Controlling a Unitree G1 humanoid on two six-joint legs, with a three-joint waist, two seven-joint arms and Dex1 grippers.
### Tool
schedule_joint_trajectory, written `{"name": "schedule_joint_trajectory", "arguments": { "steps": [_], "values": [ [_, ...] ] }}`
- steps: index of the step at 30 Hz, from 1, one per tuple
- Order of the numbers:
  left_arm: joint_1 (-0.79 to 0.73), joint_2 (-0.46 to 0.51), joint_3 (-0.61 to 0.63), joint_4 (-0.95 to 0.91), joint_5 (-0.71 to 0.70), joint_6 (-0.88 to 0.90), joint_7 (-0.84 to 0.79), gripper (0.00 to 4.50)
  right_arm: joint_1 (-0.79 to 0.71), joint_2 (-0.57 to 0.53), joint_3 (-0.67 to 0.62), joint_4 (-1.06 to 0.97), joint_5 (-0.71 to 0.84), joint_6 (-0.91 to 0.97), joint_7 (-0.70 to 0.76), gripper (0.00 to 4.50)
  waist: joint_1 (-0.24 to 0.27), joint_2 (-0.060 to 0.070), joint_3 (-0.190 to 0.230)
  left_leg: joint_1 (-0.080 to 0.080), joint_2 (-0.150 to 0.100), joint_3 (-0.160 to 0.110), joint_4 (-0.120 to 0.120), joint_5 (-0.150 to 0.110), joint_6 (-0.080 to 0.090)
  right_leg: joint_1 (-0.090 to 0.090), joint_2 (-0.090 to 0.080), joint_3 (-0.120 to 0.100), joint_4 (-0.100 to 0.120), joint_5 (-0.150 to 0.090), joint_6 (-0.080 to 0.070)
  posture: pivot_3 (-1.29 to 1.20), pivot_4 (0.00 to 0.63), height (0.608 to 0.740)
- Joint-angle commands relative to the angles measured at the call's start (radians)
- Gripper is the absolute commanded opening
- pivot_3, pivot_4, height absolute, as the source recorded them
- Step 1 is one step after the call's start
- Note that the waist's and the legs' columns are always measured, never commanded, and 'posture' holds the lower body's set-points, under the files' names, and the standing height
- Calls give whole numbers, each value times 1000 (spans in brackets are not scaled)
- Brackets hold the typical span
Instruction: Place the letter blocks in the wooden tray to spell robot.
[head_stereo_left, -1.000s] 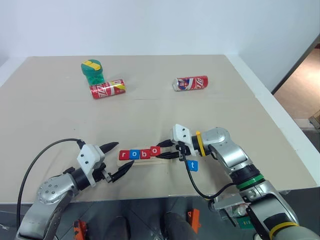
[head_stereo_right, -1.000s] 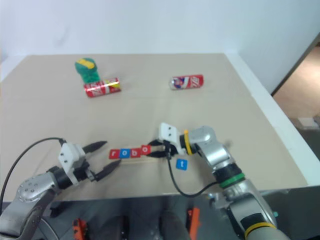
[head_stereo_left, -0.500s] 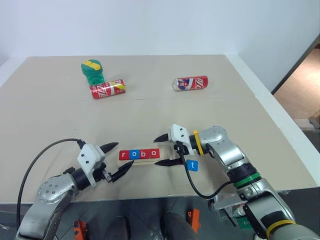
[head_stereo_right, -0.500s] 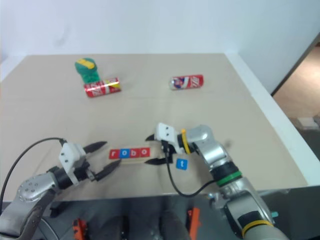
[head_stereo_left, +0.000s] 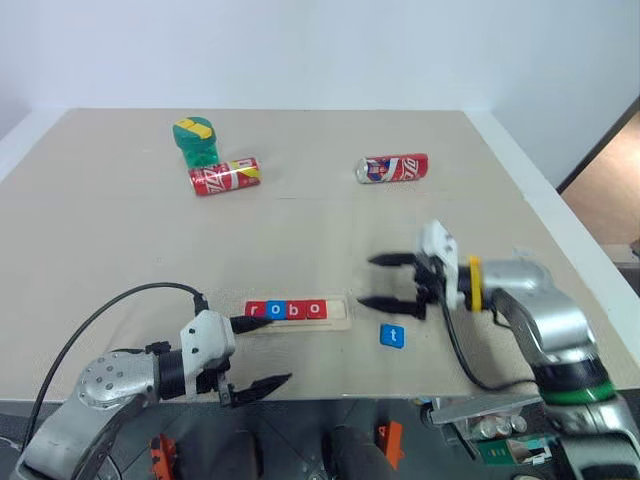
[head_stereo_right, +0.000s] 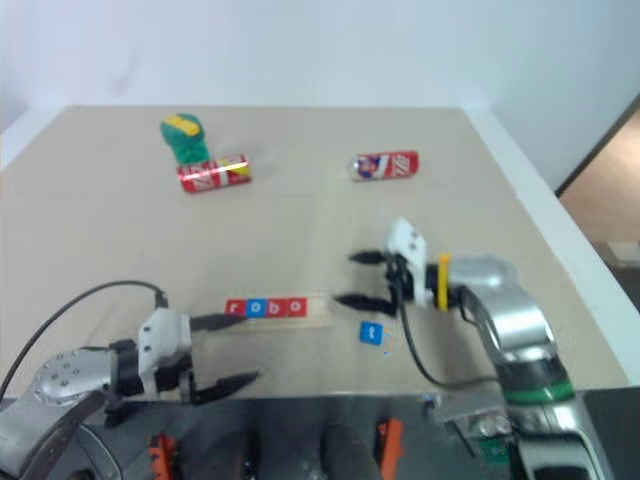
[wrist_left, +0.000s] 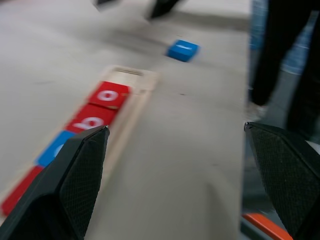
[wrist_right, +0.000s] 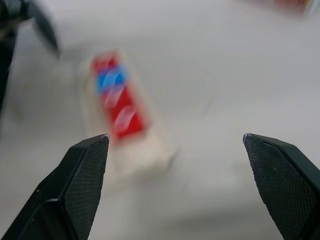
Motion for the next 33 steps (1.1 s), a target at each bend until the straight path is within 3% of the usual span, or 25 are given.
{"name": "schedule_joint_trajectory", "arguments": {
  "steps": [1,12,15,22,26,33],
  "values": [
    [-29,17,-12,-17,-20,7,-37,4500,51,-32,-21,-90,-8,-50,-19,4429,-4,1,1,1,0,0,0,0,0,0,1,1,0,0,0,0,150,740],
    [-91,-1,-27,50,29,-38,-52,4500,200,-11,-25,-94,-47,-87,-174,4429,-2,1,1,2,1,1,2,0,-1,1,2,1,0,3,0,0,150,740],
    [-97,-10,-22,64,34,-46,-47,4500,243,-2,-38,-82,-64,-119,-214,3610,1,1,1,2,1,1,2,0,-1,1,2,1,0,2,0,0,150,740],
    [-82,-23,-21,69,48,-59,-35,4500,345,-9,-64,-158,-30,-104,-244,1239,6,0,0,2,1,0,2,0,-1,2,1,1,0,2,0,0,150,740],
    [-67,-30,-23,72,61,-69,-23,4500,379,-11,-80,-193,-29,-120,-260,1234,6,-1,0,2,1,0,2,0,-1,2,2,1,0,2,0,0,150,740],
    [-67,-73,5,96,59,-74,25,4500,47,46,41,-111,-17,-120,-193,1234,-12,0,2,3,3,2,4,2,0,2,4,4,0,5,-4,0,150,740]
  ]
}}
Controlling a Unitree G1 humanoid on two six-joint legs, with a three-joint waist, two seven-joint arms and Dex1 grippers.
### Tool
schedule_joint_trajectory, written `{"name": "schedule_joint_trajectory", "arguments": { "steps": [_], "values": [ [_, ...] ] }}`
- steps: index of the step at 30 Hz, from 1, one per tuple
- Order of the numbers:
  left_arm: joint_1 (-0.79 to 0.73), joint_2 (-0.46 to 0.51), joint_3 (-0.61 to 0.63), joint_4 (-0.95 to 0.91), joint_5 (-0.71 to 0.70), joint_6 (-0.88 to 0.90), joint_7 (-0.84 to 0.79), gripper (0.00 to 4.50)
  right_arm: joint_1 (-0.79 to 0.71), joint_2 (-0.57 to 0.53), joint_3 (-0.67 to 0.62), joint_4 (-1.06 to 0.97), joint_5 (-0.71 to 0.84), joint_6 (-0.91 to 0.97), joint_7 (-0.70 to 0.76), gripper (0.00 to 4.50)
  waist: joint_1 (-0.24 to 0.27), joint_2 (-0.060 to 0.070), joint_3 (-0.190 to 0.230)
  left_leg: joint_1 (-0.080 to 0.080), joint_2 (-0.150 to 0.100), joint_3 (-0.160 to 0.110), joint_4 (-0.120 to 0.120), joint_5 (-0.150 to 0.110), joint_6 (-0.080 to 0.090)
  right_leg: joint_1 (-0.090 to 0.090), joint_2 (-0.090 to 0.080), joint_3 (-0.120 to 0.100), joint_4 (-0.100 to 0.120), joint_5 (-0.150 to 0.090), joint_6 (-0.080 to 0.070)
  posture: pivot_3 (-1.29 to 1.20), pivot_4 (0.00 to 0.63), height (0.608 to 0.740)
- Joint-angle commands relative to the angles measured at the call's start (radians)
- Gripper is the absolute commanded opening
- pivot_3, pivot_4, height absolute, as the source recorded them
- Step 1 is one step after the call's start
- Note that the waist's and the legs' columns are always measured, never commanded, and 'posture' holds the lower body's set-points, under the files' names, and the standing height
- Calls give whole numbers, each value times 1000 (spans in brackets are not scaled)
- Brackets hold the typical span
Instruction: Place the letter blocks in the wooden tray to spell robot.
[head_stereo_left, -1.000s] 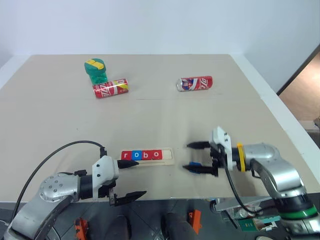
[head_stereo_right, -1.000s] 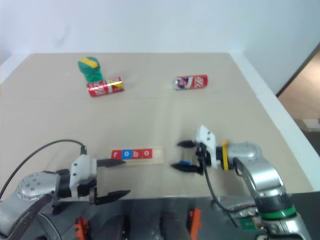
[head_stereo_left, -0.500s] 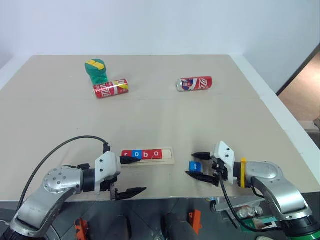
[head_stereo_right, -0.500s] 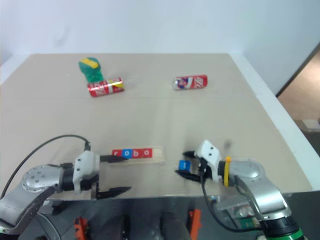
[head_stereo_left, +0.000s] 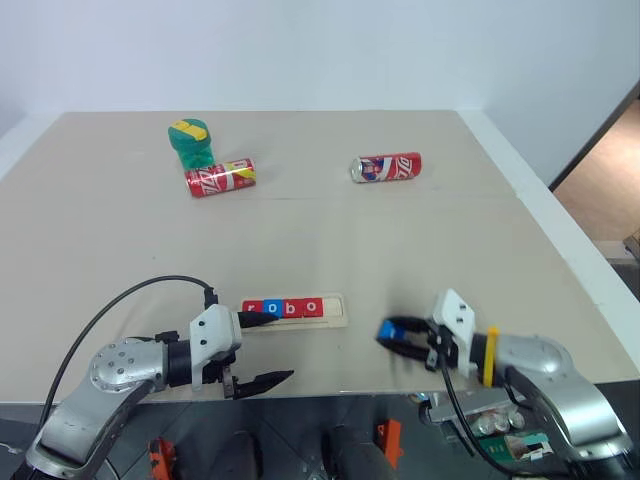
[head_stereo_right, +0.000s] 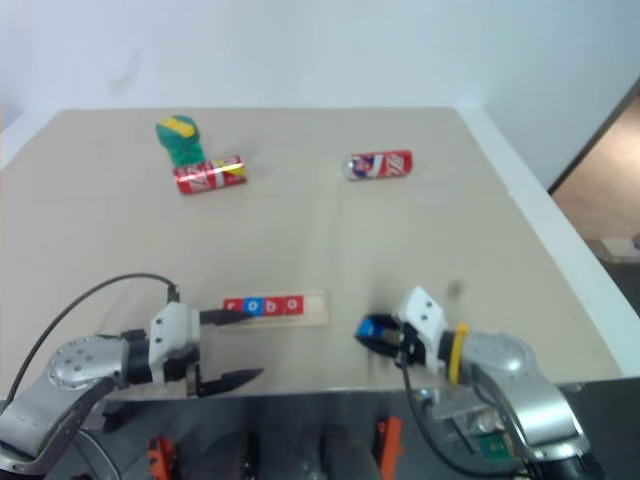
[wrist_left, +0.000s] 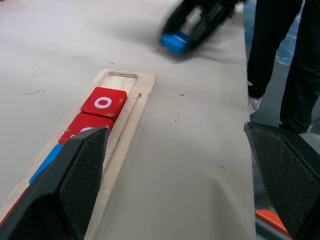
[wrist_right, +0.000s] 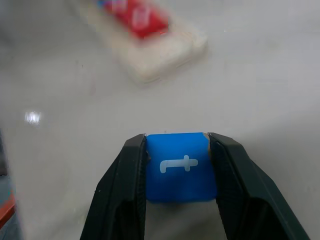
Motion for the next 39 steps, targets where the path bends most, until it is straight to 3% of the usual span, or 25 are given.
{"name": "schedule_joint_trajectory", "arguments": {
  "steps": [1,7,14,28,29,39],
  "values": [
    [-7,-23,30,4,6,-31,35,4500,-154,25,79,56,-4,-29,72,1234,-2,0,0,0,0,0,0,1,1,0,0,0,0,1,0,0,150,740],
    [-21,-67,47,22,28,-46,104,4500,-349,79,220,272,-89,-152,193,1234,3,-2,0,-2,0,-1,0,1,1,0,-1,-3,0,1,3,0,150,740],
    [17,-76,40,-4,43,-51,130,4500,-413,117,277,432,-153,-251,254,1234,9,-1,0,-3,0,-1,-1,-2,0,0,-1,-3,0,-2,3,0,150,740],
    [38,-67,41,-9,57,-50,146,4500,-442,166,282,506,-180,-260,271,1234,10,-1,0,-1,2,-1,0,-1,-1,0,1,-3,0,0,2,0,150,740],
    [37,-68,40,-8,58,-50,146,4500,-443,167,282,509,-180,-260,272,1734,10,-1,0,-1,2,-1,0,-1,-1,0,1,-3,0,0,2,0,150,740],
    [39,-67,39,1,59,-51,142,4500,-447,181,248,485,-154,-243,254,1734,9,-1,0,-1,3,-1,0,-1,-1,0,2,-3,1,1,1,0,150,740]
  ]
}}
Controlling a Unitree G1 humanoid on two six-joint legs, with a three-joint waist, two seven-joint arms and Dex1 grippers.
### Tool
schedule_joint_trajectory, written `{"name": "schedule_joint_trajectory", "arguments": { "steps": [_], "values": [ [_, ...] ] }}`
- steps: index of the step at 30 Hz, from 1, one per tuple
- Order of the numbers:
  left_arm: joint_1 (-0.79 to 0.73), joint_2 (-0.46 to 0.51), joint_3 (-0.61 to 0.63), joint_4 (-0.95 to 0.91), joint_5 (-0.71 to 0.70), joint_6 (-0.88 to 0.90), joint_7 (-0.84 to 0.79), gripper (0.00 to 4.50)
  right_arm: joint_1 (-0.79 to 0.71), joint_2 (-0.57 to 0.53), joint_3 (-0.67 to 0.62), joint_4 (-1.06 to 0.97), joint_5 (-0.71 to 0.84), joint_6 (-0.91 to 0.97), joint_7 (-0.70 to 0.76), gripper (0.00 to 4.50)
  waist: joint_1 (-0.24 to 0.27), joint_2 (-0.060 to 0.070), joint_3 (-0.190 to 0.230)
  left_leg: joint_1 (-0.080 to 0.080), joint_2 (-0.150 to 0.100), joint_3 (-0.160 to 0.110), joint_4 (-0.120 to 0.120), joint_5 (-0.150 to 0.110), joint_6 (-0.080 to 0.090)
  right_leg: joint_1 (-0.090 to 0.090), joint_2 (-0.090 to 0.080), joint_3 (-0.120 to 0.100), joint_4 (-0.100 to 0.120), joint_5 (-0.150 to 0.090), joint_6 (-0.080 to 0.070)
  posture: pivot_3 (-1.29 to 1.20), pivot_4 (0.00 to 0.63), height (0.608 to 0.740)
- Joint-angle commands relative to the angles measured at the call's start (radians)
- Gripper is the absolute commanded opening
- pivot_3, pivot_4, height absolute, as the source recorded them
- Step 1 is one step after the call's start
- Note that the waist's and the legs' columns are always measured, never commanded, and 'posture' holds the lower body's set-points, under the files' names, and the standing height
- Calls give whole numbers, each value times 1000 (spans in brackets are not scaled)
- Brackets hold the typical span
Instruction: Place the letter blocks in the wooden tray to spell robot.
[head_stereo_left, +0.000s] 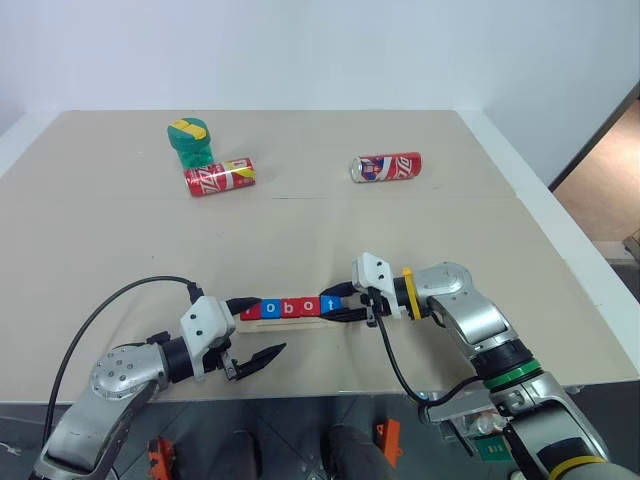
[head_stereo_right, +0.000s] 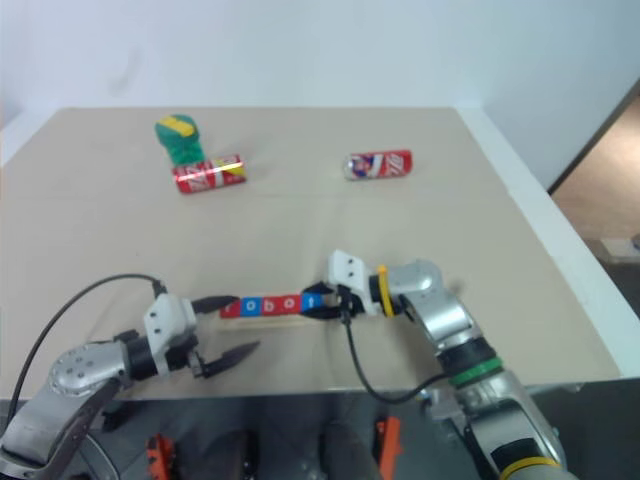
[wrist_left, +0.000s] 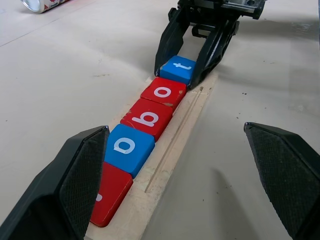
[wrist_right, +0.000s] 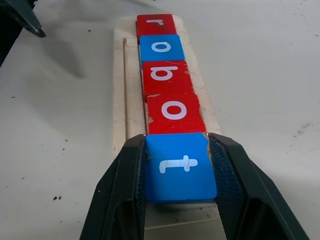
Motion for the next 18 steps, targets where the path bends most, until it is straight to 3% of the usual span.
{"name": "schedule_joint_trajectory", "arguments": {
  "steps": [1,18],
  "values": [
    [-1,3,8,-23,2,-16,-1,4500,-13,10,-37,-23,19,14,-18,1734,0,0,0,0,0,0,0,0,0,0,0,0,0,0,0,0,150,740],
    [-15,-1,-6,-7,10,-19,-4,4500,31,-5,-61,-89,19,80,-75,1734,1,0,0,0,-1,0,0,0,0,0,0,0,0,0,1,0,150,740]
  ]
}}
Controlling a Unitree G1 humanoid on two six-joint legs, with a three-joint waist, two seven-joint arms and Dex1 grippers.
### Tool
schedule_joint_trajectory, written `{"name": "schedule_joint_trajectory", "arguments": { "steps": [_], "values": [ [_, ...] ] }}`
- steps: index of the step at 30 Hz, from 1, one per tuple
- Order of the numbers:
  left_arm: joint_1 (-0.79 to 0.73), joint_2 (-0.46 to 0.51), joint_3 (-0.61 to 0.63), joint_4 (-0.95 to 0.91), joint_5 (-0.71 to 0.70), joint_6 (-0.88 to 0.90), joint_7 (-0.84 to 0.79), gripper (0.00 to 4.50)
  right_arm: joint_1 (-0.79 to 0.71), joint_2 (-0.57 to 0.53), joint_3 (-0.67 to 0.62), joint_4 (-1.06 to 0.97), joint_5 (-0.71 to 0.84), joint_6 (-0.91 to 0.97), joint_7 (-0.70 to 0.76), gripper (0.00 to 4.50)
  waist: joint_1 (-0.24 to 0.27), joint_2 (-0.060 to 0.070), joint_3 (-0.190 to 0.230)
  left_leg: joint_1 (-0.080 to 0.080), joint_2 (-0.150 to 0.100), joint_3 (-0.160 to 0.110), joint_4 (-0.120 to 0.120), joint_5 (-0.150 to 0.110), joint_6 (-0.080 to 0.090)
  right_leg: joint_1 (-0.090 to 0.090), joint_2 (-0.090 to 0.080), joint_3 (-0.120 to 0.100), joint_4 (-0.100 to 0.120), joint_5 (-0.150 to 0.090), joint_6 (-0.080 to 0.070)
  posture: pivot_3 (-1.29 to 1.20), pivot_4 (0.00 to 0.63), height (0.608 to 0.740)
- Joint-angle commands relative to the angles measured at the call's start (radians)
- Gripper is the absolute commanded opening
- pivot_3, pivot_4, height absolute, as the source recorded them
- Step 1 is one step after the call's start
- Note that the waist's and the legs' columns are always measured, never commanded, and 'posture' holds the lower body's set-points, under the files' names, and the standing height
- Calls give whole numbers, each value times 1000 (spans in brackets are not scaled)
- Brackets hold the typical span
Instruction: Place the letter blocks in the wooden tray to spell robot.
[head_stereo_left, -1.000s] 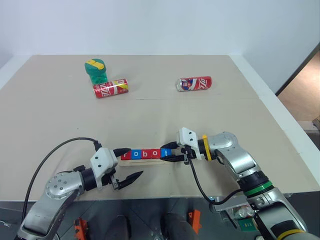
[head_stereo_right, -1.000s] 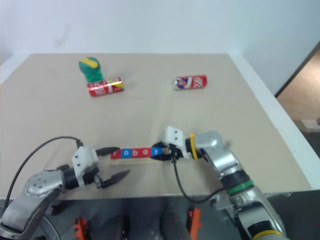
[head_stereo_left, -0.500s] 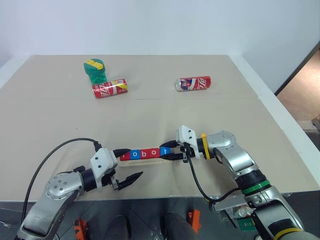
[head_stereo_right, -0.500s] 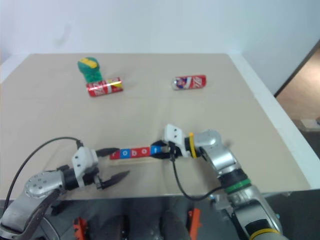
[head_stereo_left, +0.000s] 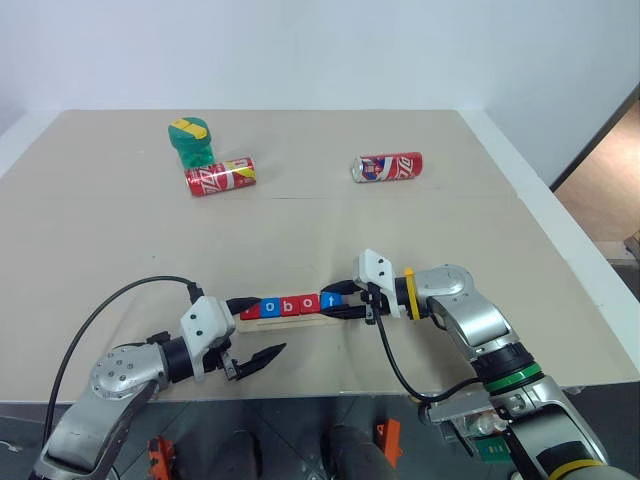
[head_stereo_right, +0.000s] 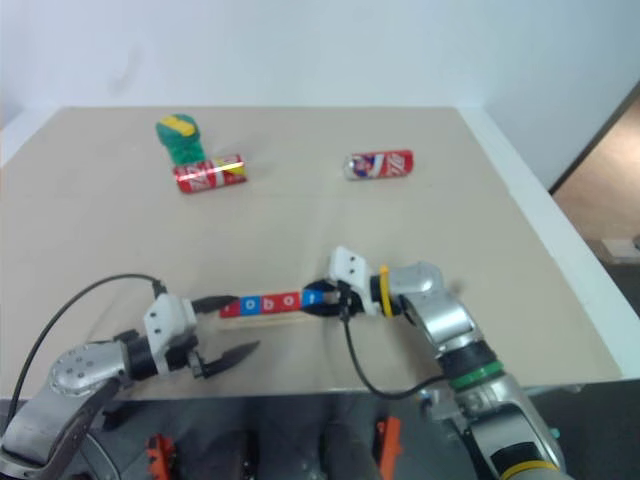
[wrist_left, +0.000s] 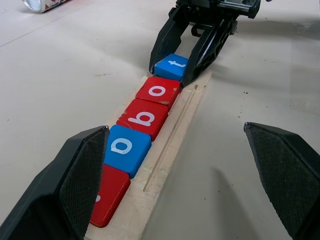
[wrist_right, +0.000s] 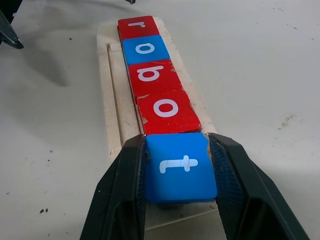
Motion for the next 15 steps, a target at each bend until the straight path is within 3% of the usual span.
{"name": "schedule_joint_trajectory", "arguments": {
  "steps": [1,11,15],
  "values": [
    [-15,-1,-6,-6,8,-17,-5,4500,10,-13,-38,-51,10,13,-20,1734,0,0,0,0,0,0,0,0,0,0,0,0,0,0,0,0,150,740],
    [-23,1,-6,1,11,-20,-12,4500,36,-16,-52,-106,21,74,-63,1734,0,0,0,0,0,0,0,0,0,0,0,0,0,0,0,0,150,740],
    [-24,-2,-6,2,11,-20,-17,4500,51,-19,-62,-131,31,104,-79,2894,1,0,0,0,0,0,0,0,0,0,0,0,0,0,0,0,150,740]
  ]
}}
